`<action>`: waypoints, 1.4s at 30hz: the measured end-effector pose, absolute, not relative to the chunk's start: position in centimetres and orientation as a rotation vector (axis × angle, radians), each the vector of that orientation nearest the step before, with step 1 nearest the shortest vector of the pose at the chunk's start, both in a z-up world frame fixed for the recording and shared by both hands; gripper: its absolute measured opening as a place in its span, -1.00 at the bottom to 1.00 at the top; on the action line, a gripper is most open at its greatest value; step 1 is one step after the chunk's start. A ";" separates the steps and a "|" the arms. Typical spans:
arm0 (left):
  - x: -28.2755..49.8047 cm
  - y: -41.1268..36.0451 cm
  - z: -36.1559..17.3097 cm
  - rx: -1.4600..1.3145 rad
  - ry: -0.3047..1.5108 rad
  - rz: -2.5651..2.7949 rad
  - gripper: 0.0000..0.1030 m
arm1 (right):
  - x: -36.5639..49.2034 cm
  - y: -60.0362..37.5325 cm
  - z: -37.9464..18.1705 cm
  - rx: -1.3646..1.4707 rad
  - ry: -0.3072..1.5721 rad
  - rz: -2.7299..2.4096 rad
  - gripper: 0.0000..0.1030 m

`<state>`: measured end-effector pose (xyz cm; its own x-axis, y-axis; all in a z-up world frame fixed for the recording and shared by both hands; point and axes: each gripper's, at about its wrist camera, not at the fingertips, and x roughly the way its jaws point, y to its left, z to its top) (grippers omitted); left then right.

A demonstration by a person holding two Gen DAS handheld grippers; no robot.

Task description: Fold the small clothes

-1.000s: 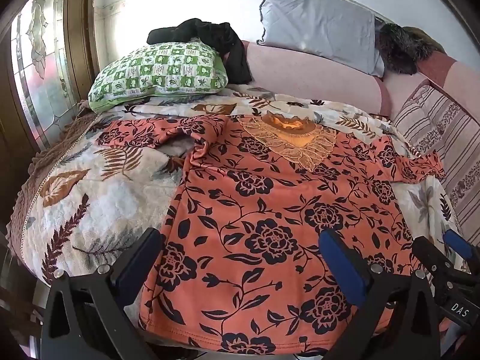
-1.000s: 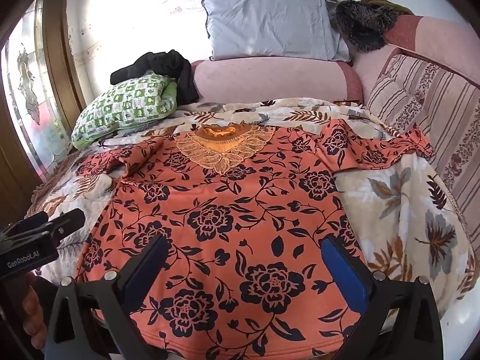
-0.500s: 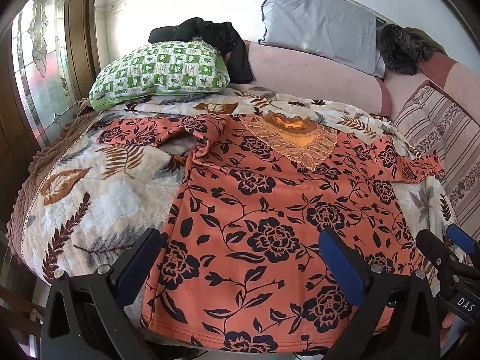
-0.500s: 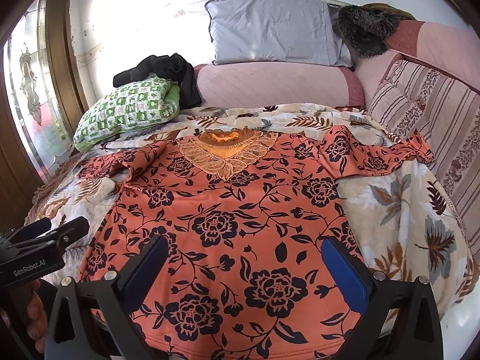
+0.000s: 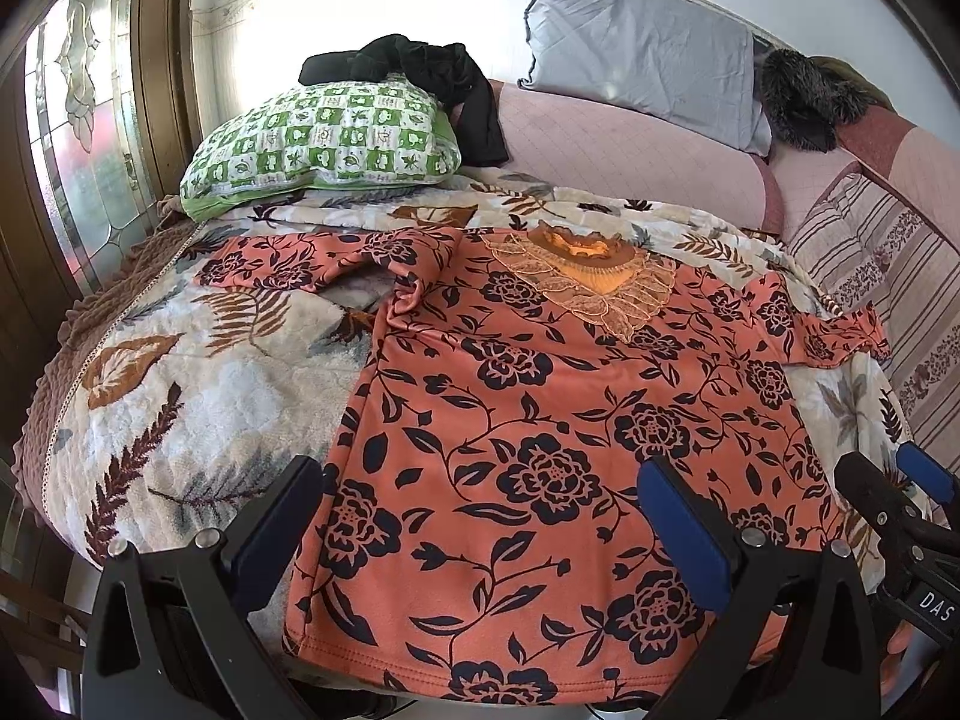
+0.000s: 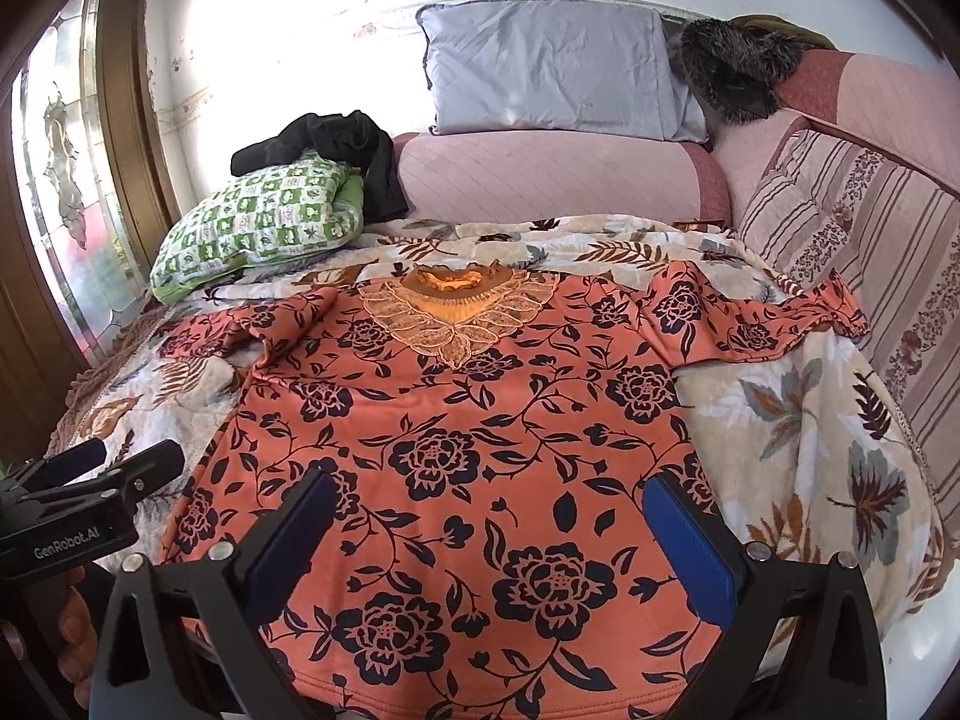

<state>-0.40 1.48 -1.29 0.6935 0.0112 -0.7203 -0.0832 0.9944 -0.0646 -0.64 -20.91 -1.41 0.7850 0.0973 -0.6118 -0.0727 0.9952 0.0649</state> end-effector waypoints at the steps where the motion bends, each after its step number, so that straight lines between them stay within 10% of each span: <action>1: -0.4 1.5 -1.3 -0.094 0.803 0.055 1.00 | -0.7 -20.9 -1.4 0.040 0.661 0.091 1.00; 42: -0.5 1.5 -1.0 -0.090 0.802 0.051 1.00 | -0.3 -20.7 -0.5 0.028 0.641 0.095 1.00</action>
